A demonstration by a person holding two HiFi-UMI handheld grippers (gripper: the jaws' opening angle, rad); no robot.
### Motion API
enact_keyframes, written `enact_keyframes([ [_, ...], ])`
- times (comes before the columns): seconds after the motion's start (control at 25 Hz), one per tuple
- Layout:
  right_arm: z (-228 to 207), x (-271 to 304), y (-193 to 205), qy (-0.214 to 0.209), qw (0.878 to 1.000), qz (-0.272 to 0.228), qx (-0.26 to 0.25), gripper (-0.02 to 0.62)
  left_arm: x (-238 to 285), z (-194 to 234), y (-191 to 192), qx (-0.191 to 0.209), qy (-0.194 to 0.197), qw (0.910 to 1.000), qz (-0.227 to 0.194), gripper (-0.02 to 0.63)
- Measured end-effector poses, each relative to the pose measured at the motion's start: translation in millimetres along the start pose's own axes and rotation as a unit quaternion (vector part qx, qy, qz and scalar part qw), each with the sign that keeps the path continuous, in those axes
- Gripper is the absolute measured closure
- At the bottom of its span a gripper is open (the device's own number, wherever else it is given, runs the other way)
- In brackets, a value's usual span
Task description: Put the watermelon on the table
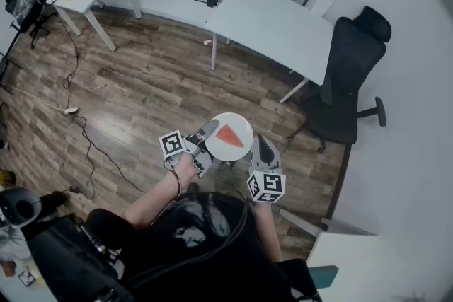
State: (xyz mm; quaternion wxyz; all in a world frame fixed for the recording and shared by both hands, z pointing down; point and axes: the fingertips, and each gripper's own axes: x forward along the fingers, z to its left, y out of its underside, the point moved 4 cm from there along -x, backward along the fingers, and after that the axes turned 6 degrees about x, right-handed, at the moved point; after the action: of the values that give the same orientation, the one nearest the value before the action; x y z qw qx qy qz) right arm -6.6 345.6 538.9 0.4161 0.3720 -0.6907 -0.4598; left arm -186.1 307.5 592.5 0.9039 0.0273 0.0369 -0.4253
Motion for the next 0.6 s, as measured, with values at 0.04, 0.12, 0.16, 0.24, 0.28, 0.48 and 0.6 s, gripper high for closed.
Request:
enact_keyframes([
  [0.04,-12,12,-9,-0.002,1.0,-0.004,0.004,0.583,18,-2,-6,0.001,0.004,1.0,-0.003,0.563],
  [0.12,-35,33,-28,-0.007,1.0,-0.012,0.012,0.583,55,-5,-15,0.002,0.012,0.9999,-0.007,0.563],
  [0.16,-47,43,-36,-0.011,1.0,-0.014,0.013,0.583,72,-6,-18,0.004,0.015,0.9999,-0.007,0.563],
  [0.24,-69,62,-49,-0.019,1.0,-0.011,0.011,0.583,102,-8,-22,0.008,0.018,0.9998,-0.008,0.563],
  [0.28,-78,71,-53,-0.026,1.0,-0.007,0.008,0.583,115,-7,-23,0.01,0.019,0.9997,-0.009,0.563],
  [0.48,-113,109,-66,-0.046,0.999,0.012,-0.004,0.583,160,7,-30,-0.009,0.008,0.9997,-0.019,0.563],
  [0.6,-127,128,-68,-0.043,0.999,0.016,0.011,0.583,177,18,-38,-0.017,-0.005,0.9997,-0.015,0.563],
])
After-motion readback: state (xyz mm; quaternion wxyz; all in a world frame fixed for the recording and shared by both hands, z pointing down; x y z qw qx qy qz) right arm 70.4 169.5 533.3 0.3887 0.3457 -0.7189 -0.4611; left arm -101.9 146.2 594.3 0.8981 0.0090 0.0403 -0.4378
